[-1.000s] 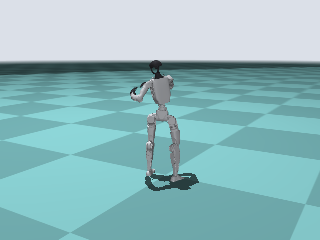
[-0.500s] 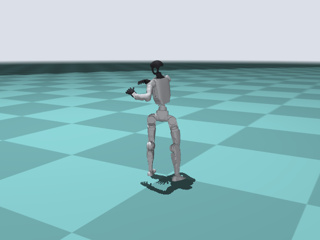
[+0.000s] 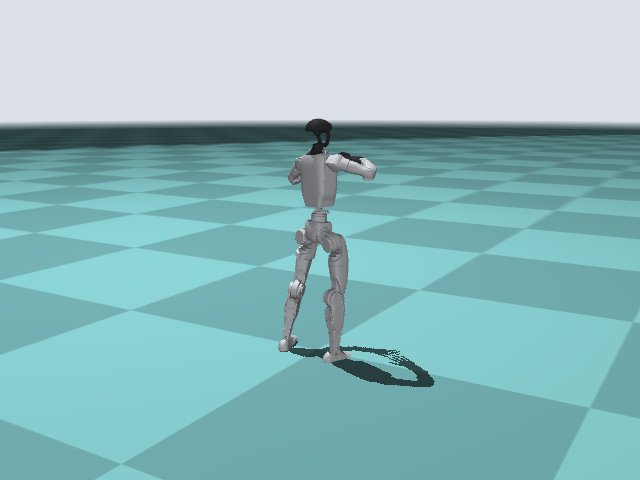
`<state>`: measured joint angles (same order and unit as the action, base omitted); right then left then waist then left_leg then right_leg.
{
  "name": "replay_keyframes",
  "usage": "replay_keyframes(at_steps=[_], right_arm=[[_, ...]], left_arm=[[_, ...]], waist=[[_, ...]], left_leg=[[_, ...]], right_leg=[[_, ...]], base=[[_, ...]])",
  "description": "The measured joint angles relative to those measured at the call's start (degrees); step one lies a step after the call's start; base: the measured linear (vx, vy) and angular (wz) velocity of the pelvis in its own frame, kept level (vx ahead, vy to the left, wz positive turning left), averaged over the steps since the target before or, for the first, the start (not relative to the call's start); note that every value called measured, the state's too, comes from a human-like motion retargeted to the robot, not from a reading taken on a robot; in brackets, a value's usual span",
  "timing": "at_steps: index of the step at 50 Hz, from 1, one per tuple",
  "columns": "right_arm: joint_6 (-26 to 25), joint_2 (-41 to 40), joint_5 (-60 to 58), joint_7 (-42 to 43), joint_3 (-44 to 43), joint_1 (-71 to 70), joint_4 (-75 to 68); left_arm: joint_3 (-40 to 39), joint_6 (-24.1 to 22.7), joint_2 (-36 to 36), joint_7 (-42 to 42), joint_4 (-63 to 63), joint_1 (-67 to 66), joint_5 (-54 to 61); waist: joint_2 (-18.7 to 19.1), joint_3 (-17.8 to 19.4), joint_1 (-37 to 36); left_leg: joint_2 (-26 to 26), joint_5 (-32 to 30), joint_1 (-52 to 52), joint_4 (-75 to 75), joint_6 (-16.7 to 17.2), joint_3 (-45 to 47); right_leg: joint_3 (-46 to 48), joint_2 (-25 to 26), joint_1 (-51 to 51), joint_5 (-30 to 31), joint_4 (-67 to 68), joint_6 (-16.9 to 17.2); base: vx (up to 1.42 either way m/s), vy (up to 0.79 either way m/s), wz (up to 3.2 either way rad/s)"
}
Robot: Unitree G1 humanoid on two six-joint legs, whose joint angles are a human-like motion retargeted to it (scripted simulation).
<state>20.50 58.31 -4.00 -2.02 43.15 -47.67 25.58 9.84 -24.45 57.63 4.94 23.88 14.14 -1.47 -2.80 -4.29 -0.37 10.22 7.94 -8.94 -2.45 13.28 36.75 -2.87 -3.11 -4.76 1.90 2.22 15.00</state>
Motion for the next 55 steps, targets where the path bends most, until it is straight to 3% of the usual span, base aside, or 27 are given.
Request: replay_keyframes(at_steps=[8, 15, 17, 21, 27, 35, 48, 55], right_arm=[[0.72, 11.52, -1.14, -1.16, -8.43, 10.33, 3.23], [0.9, 16.99, -4.76, 0.16, -29.87, 30.26, 1.86], [0.77, 15.46, -4.31, -0.88, -41.47, 41.3, 2.16], [0.77, 12.44, -4.89, -0.42, -55.98, 55.69, 2.27], [0.68, 8.61, -7.6, 4.79, -66.47, 67.93, 2.89], [0.41, 6.58, -8.02, 5.54, -63.08, 65.72, 5.33], [-0.08, 7.93, -3.21, 4.65, -46.31, 48.41, 5.93], [-1.02, 7.3, -3.03, 5.21, -35.62, 37.31, 3.29]], left_arm=[[9.75, 0.13, -8.42, -0.97, -0.42, 14.29, -2.56], [17.56, -0.89, -13.45, -2.67, -1.76, 27.02, -4.87], [22.57, -1.32, -14.59, -3.45, -2.74, 32.34, -4.52], [30.94, -2.16, -16.07, -3.78, -3.36, 40.19, -4.22], [39.26, -2.93, -19.36, -2.9, -3.53, 47.87, -3.44], [38.9, -3.2, -20.77, -2.39, -3.54, 44.99, -3.15], [34.16, -2.06, -14.22, -5.8, -3.7, 37.5, 0.47], [35.23, -1.45, -13.49, -7.4, -4.89, 37.59, 1.83]], waist=[[5.25, 2.03, 14.17], [10.14, 3.91, 28.4], [10.69, 4.34, 31.68], [12.51, 5.36, 38.14], [14.6, 6.65, 40.0], [14.8, 6.08, 31.55], [11.31, 2.54, 14.59], [10.47, 1.61, 10.6]], left_leg=[[2.57, -0.36, -6.48, 1.42, 0.38, 15.02], [3.51, -0.8, -10.33, 2.69, -0.15, 23.42], [3.41, -1.05, -10.78, 2.29, -0.32, 24.67], [3.2, -1.63, -11.65, 0.92, -0.38, 26.37], [3.17, -2.13, -12.1, -0.26, -0.37, 27.68], [4.14, -1.74, -10.33, 0.13, -0.33, 24.32], [6.24, -0.43, -3.47, 0.66, -1.09, 8.17], [6.24, -0.16, -0.65, 1.4, -1.6, 4.66]], right_leg=[[-11.47, 6.72, 2.27, 6.75, -7.04, 0.0], [-17.47, 10.55, 2.56, 8.4, -7.22, 0.0], [-18.44, 11.05, 2.34, 8.46, -7.22, 0.0], [-19.76, 11.91, 2.1, 8.42, -7.22, 0.0], [-20.65, 12.84, 1.67, 8.57, -7.22, 0.0], [-17.56, 12.21, 1.41, 7.95, -7.22, 0.0], [-5.24, 8.32, 1.25, 3.84, -4.91, 0.0], [-2.72, 7.12, -0.51, 2.5, -2.86, 0.0]], base=[[0.03, -0.26, -1.7], [0.08, -0.16, -1.1], [0.08, -0.05, -0.58], [0.07, -0.02, -0.36], [0.03, -0.01, -0.11], [0.02, 0.01, 0.39], [0.03, 0.06, 1.11], [0.0, 0.02, 0.42]])
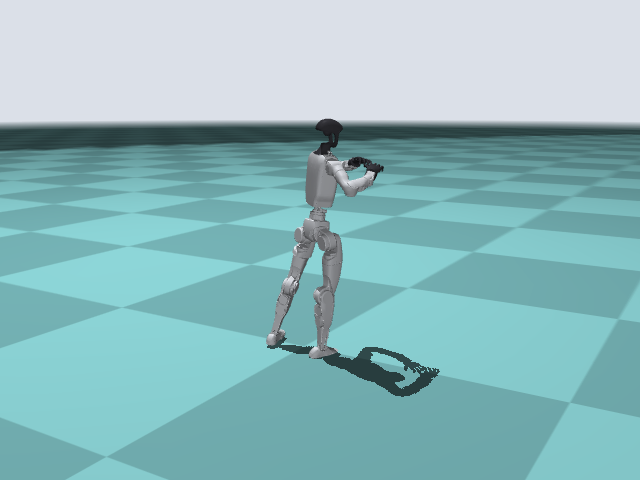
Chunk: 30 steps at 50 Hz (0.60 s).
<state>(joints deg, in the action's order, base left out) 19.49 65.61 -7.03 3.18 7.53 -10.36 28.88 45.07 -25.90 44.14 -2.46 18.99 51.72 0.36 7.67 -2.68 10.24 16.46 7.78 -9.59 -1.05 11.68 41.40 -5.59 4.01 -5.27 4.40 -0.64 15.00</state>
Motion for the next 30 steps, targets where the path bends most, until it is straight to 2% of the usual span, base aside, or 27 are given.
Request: replay_keyframes(at_steps=[5, 11, 15, 23, 27, 30], right_arm=[[0.0, -1.51, -1.74, 0.25, 3.31, -1.04, -2.59], [-0.08, -2.61, -4.13, 0.93, -1.31, 6.82, -5.0], [-0.45, -2.82, -4.69, 1.7, -8.95, 15.52, -5.79], [-1.06, -4.88, -2.54, 1.72, -34.12, 39.26, -4.21], [-1.51, -7.12, -1.86, 2.09, -43.67, 46.58, -3.53], [-1.94, -8.22, -2.1, 2.68, -47.36, 48.12, -3.2]], left_arm=[[1.04, -0.26, -1.74, -0.47, -0.94, 0.61, -0.53], [2.43, -0.7, -5.03, 0.19, -1.9, 3.24, -1.74], [3.9, -0.86, -7.4, 1.32, -2.49, 6.55, -2.49], [8.53, -0.86, -14.86, 4.3, -3.53, 15.97, -3.48], [10.71, -0.88, -19.14, 4.88, -3.77, 19.73, -3.47], [12.15, -1.15, -21.22, 4.76, -3.63, 21.75, -3.31]], waist=[[0.89, 0.16, 1.79], [3.04, 1.39, 7.8], [4.23, 2.89, 13.83], [4.91, 6.14, 26.38], [5.13, 6.55, 29.72], [5.26, 6.18, 29.78]], left_leg=[[-0.24, 0.01, 0.22, 0.35, 0.1, 1.89], [0.19, -0.23, -1.67, 1.22, 0.42, 8.44], [0.67, -0.46, -3.62, 2.32, 0.34, 13.58], [0.37, -1.19, -6.87, 3.28, -0.04, 20.49], [-0.48, -1.65, -7.98, 2.46, -0.13, 22.0], [-1.05, -1.94, -8.46, 1.8, -0.28, 22.52]], right_leg=[[-1.51, 0.07, -0.53, 0.81, -1.17, 0.0], [-6.23, 2.15, -0.31, 3.53, -4.09, 0.0], [-9.62, 4.2, -0.38, 4.73, -4.36, 0.0], [-14.33, 6.25, 0.07, 5.64, -4.36, 0.0], [-15.67, 6.17, 0.33, 5.47, -4.36, 0.0], [-16.15, 6.03, 0.43, 5.43, -4.36, 0.0]], base=[[0.0, -0.03, -0.31], [0.01, -0.12, -0.95], [0.02, -0.17, -1.15], [0.01, -0.09, -0.79], [-0.02, 0.01, -0.35], [-0.01, 0.01, -0.07]])
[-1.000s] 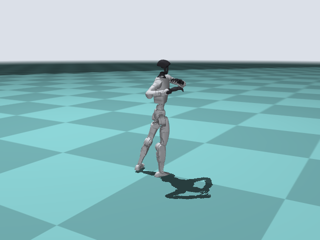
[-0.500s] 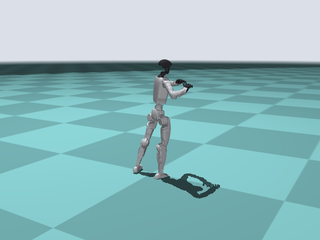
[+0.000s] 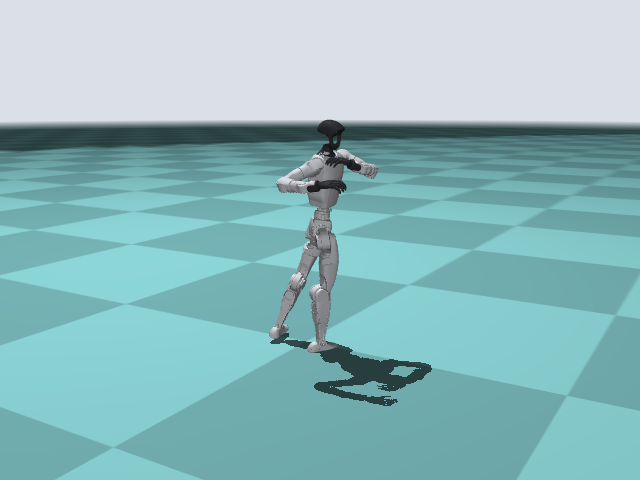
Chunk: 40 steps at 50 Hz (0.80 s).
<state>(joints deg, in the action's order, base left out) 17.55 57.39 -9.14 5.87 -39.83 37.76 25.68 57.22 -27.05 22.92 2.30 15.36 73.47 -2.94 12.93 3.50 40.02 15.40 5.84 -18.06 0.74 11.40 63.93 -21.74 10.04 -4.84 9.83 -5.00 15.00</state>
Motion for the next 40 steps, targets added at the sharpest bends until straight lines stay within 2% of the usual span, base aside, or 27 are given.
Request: replay_keyframes(at_steps=[5, 10, 17, 22, 27, 33, 40], right_arm=[[-0.4, 0.71, -0.91, 0.66, 1.39, -2.97, 0.8], [0.31, 3.02, -0.95, 0.18, 8.85, -8.65, 2.32], [1.92, 4.69, 0.5, -2.26, 22.35, -19.49, 4.17], [2.87, 5.58, 3.82, -4.48, 31.63, -28.83, 5.02], [3.31, 7.05, 9.16, -6.68, 39.45, -37.7, 6.4], [2.86, 8.22, 14.24, -8.94, 47.95, -47.49, 7.85], [2.3, 6.01, 17.29, -11.55, 57.28, -59.7, 8.91]], left_arm=[[2.21, -0.58, 0.73, -0.33, 1.46, 1.31, 0.74], [2.92, -1.09, 6.21, 0.16, 3.75, -0.99, 1.67], [-0.64, -1.05, 16.08, -0.81, 6.52, -10.03, 3.16], [-4.49, -0.64, 22.95, -2.95, 9.64, -16.51, 4.72], [-7.74, -0.29, 30.71, -3.38, 13.2, -21.71, 5.81], [-13.12, 0.06, 39.77, -3.17, 16.47, -29.28, 7.12], [-21.14, -0.56, 48.65, -3.96, 17.26, -37.76, 8.22]], waist=[[-0.61, -1.09, -4.0], [-2.29, -2.05, -10.47], [-5.03, -3.86, -19.85], [-6.76, -6.04, -26.45], [-9.58, -8.6, -34.22], [-15.43, -10.13, -44.17], [-22.4, -9.84, -59.3]], left_leg=[[-0.12, -0.16, 0.08, -0.3, -0.22, -0.94], [0.61, 0.17, 1.79, 0.32, -0.06, -5.35], [1.36, 1.25, 7.35, 1.43, 0.6, -17.27], [0.53, 1.93, 12.55, 1.7, 0.98, -28.13], [-3.24, 1.99, 16.49, 0.75, 0.82, -39.0], [-10.78, 0.45, 17.68, -2.18, 0.32, -52.58], [-14.99, -2.16, 18.1, -5.74, 1.47, -66.27]], right_leg=[[1.03, -0.28, 0.26, 0.12, 0.0, 0.0], [5.0, -1.36, 0.72, -0.25, 0.0, 0.0], [14.5, -4.9, 1.36, -2.39, 0.11, 0.0], [22.95, -8.56, 0.26, -6.59, 4.3, 0.0], [31.6, -14.59, 0.63, -10.7, 8.39, 0.0], [44.1, -23.09, 6.89, -13.31, 9.22, 0.0], [58.74, -26.0, 14.16, -13.94, 8.97, -0.78]], base=[[-0.05, -0.01, 0.16], [-0.06, 0.02, 0.76], [-0.04, 0.12, 1.47], [0.01, 0.25, 1.88], [0.05, 0.36, 1.96], [0.09, 0.34, 2.14], [0.1, 0.16, 1.87]])
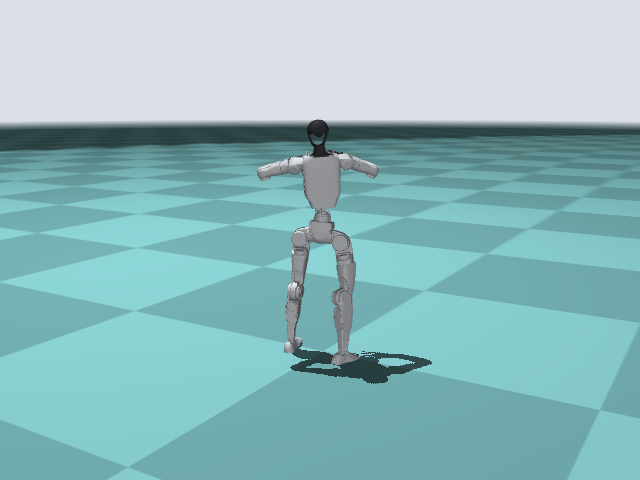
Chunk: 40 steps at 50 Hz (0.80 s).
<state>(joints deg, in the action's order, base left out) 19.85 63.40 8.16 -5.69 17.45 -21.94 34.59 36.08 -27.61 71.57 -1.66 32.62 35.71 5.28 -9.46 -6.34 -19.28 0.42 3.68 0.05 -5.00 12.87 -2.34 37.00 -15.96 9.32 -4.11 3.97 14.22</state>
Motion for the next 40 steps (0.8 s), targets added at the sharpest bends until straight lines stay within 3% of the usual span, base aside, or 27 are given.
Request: replay_keyframes(at_steps=[4, 8, 10, 15, 20, 24, 30, 40], right_arm=[[0.1, -2.29, -0.03, -0.19, 7.23, -9.72, -0.33], [0.58, -4.25, -2.09, 1.39, 17.51, -22.9, -1.52], [0.87, -6.68, -3.46, 2.71, 27.61, -34.52, -3.29], [0.27, -13.38, -6.15, 3.76, 39.7, -50.03, -4.67], [-0.76, -24.27, -9.08, 5.25, 45.61, -60.72, -8.29], [-0.94, -28.85, -9.57, 6.23, 46.95, -63.72, -9.72], [-0.91, -27.8, -9.07, 6.51, 47.38, -64.43, -8.79], [-1.29, -14.87, -8.34, 4.19, 44.8, -60.36, -6.35]], left_arm=[[-7.44, -0.58, 6.12, 0.03, -0.68, -7.26, 0.34], [-21.22, -0.75, 11.12, 0.71, -2.77, -20.96, 1.03], [-41.06, -0.45, 9.63, 0.15, -2.41, -40.47, 1.09], [-61.41, 2.38, 4.18, 0.57, -5.03, -55.71, -0.1], [-77.53, 4.91, -2.76, 2.18, -3.48, -63.07, -1.9], [-81.43, 5.67, -4.64, 3.4, -1.14, -64.24, -2.95], [-81.88, 5.33, -3.25, 4.91, 0.8, -65.32, -1.9], [-73.12, 5.03, 0.04, 4.38, 1.03, -58.94, -1.36]], waist=[[-4.55, 0.45, -10.6], [-8.58, 1.86, -21.59], [-8.69, 2.58, -24.66], [-9.98, 4.73, -32.36], [-9.65, 6.16, -31.99], [-8.51, 5.88, -30.66], [-6.16, 5.61, -27.09], [-2.98, 3.38, -14.92]], left_leg=[[-1.54, -0.15, 1.62, 0.0, 0.37, -5.05], [-2.89, -0.17, 3.32, 0.0, 0.14, -8.48], [-3.54, -0.24, 4.1, 0.0, -0.11, -10.08], [-5.17, -0.69, 6.11, 0.0, -0.67, -14.09], [-6.77, -1.5, 7.63, 0.0, -0.57, -18.03], [-7.39, -1.98, 8.3, 0.0, -0.24, -19.59], [-6.95, -1.88, 8.0, 0.0, -0.24, -18.08], [-4.83, -1.53, 7.06, 0.0, 0.95, -11.93]], right_leg=[[5.6, -1.05, 1.18, -0.27, 1.42, -0.48], [9.42, -1.95, 1.37, -0.15, 2.45, -0.76], [11.16, -2.16, 1.63, 0.08, 2.46, -0.89], [15.54, -2.16, 2.55, 0.95, 1.56, -1.59], [19.98, -2.2, 3.64, 1.39, 1.54, -2.59], [21.74, -2.26, 3.91, 1.67, 1.9, -3.12], [19.85, -2.74, 3.15, 1.92, 2.52, -2.93], [12.09, -4.03, -0.84, 0.62, 5.37, -2.74]], base=[[0.1, 0.11, 1.3], [0.09, 0.1, 0.93], [0.08, 0.1, 0.85], [0.05, 0.09, 0.88], [0.02, 0.08, 0.9], [0.0, 0.05, 0.51], [-0.01, 0.0, -0.25], [-0.03, -0.02, -0.66]])
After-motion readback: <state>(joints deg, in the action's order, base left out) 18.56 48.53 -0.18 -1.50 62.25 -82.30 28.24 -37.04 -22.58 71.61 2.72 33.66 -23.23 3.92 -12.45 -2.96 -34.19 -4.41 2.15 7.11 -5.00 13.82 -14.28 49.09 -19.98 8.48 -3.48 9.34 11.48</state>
